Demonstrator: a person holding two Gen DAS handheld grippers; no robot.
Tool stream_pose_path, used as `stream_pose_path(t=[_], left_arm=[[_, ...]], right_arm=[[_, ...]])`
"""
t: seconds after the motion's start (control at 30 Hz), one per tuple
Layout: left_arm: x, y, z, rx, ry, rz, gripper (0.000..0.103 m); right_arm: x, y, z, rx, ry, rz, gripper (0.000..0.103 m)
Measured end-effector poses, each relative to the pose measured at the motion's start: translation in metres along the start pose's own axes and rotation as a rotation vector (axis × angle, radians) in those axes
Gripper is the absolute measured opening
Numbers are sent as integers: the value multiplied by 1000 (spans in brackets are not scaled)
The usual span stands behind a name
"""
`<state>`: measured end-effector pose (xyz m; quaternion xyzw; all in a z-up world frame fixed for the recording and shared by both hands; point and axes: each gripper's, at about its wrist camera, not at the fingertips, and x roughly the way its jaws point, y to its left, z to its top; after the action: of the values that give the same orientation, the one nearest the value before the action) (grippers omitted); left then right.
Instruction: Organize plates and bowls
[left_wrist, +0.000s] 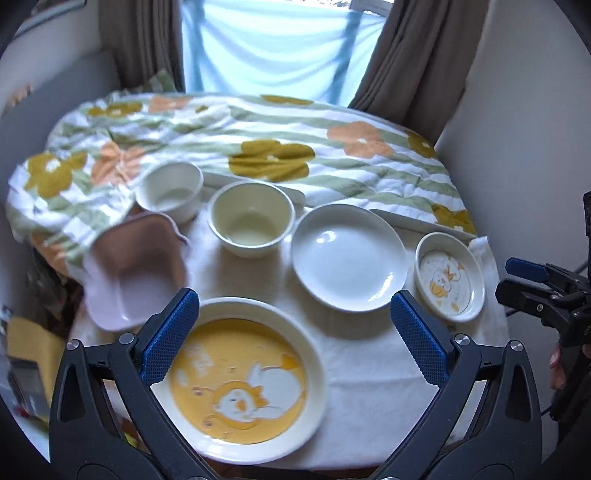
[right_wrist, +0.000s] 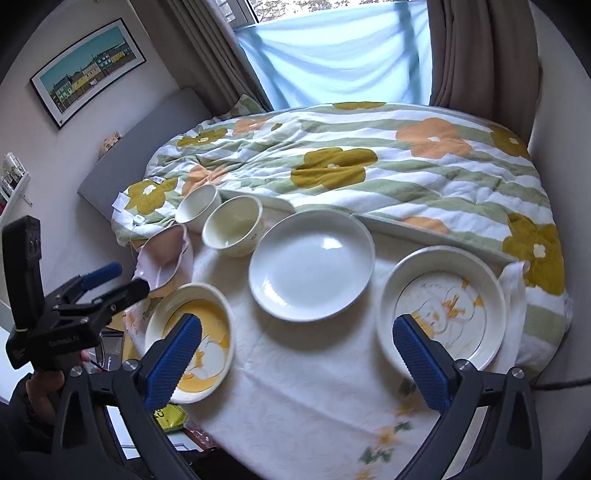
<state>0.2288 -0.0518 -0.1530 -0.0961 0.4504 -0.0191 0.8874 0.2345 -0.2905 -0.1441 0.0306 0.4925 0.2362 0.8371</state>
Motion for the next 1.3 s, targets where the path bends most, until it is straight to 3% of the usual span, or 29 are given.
stream_pose_path(t=[0.13,0.3,0.37,0.5,0.57,0.73,0.83,0.9,0.97,1.07,1.3], left_arm=[[39,-9,8,-64,61,-50,103],[96,-7,14,-117,155,-73,102],[119,-3,13,-144,192,-78,97],[158,5,8,-175,264,-82,73],[172,7,6,-183,287,-80,69],[192,7,1,-186,322,-80,50],[197,6,-1,-180,320,-72,40],[197,5,0,-176,320,-69,31],[198,4,1,-169,329,-60,25],[198,2,1,-154,328,-45,21],[193,-1,1,-134,328,-22,21]], right_arm=[[21,-25,25,-28,42,-58,103],[70,-58,45,-31,131,-24,103],[93,-67,50,-45,169,-15,102],[135,-76,55,-82,239,35,80],[152,-77,55,-109,266,54,68],[180,-80,57,-150,312,82,52],[189,-84,56,-170,339,86,33],[193,-88,56,-172,349,88,32],[195,-89,55,-178,360,85,23],[197,-89,54,-184,366,103,13],[198,-85,55,-194,369,105,13]])
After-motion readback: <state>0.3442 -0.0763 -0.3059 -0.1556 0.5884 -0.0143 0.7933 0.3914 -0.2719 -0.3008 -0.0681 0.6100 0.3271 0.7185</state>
